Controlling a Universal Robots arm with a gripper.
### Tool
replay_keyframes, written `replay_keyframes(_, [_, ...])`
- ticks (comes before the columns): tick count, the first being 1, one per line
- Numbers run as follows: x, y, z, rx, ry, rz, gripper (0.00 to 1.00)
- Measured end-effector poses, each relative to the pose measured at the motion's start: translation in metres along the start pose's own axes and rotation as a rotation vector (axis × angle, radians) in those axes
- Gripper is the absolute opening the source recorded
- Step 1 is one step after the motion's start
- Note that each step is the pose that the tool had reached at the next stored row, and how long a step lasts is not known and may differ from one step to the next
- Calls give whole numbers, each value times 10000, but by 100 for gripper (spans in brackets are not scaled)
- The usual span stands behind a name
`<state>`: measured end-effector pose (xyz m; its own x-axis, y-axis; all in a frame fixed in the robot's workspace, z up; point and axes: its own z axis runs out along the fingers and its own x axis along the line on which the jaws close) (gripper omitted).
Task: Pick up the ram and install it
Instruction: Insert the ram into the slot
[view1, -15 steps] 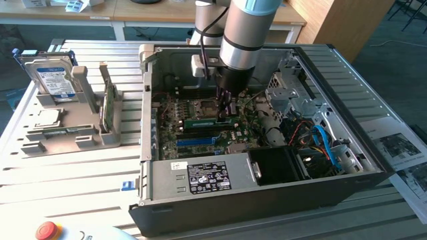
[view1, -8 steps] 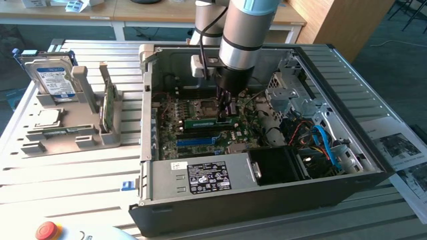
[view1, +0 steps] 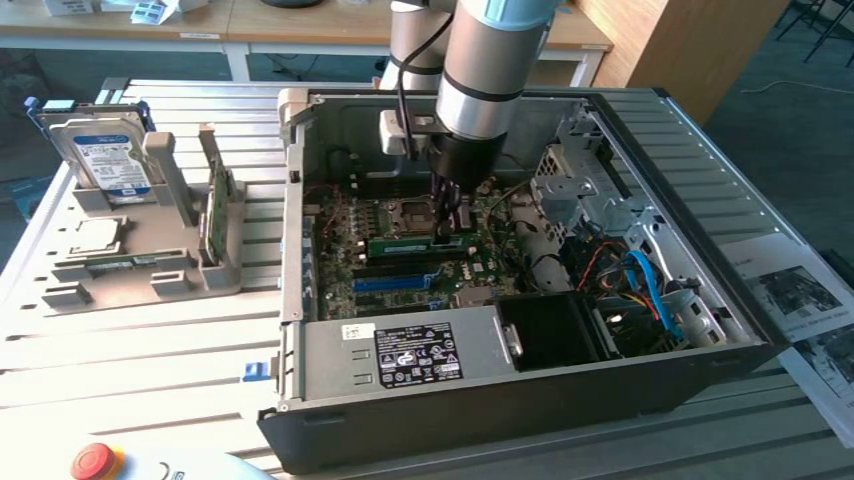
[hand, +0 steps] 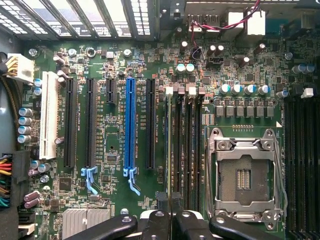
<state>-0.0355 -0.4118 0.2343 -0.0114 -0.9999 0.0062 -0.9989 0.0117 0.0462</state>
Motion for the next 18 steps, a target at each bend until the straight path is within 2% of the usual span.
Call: replay_keyframes(18, [6,0,10,-1,-5,97,12])
